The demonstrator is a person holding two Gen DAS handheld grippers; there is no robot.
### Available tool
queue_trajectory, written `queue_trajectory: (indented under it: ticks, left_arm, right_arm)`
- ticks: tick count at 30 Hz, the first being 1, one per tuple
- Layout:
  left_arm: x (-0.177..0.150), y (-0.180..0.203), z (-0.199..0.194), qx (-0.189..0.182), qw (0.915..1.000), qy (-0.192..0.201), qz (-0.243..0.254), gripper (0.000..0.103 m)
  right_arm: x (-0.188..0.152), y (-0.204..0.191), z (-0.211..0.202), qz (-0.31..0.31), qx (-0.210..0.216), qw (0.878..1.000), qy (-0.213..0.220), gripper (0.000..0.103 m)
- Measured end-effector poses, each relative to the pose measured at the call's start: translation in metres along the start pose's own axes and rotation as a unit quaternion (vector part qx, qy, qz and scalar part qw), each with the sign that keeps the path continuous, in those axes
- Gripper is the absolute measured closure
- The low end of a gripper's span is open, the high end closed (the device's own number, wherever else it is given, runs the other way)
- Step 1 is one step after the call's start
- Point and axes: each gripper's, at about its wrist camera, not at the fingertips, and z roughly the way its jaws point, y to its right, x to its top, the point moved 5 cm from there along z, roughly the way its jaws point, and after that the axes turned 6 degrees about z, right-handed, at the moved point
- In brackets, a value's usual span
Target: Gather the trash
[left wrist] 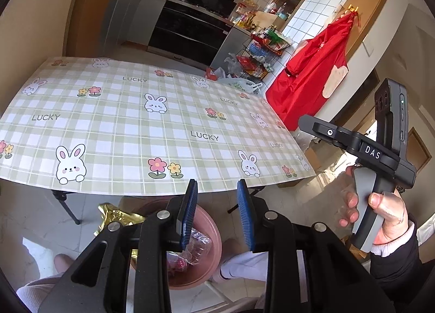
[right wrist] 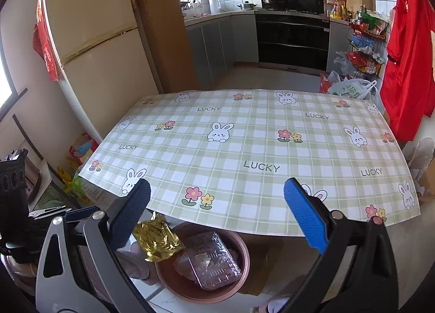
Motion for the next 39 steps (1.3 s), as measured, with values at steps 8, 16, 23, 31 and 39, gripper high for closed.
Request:
queue_trajectory:
  ticks: [8, 16, 23, 31, 39]
  left_arm:
    - [0.016, -0.011, -0.023, 0.032, 0.9987, 0.04, -0.003, 0.062]
    - [0.031, -0.028, -0.052, 0.076, 0.994, 0.079, -0.007, 0.042]
    - [0.044, -0.017, -0.07, 0.111, 0.9878, 0.103, 0.036, 0.014]
    - [0.065, 0.007, -0.096, 0.154, 0.9728, 0.139, 0.103, 0.006]
    - [0.079, 0.029, -0.115, 0.172, 0.962, 0.156, 0.142, 0.006]
  right_arm:
    - [-0.001, 0.003, -0.002, 0.003, -0.001, 1.0, 0.002, 0.006]
    - [0.0, -0.002, -0.005, -0.01, -0.009, 1.0, 0.008, 0.006]
    - [0.01, -0.016, -0.025, -0.046, -0.037, 0.998, 0.033, 0.006]
    - [0.026, -0.031, -0.064, -0.07, -0.057, 0.993, 0.078, 0.006]
    - [0.036, -0.037, -0.098, -0.074, -0.068, 0.989, 0.112, 0.006]
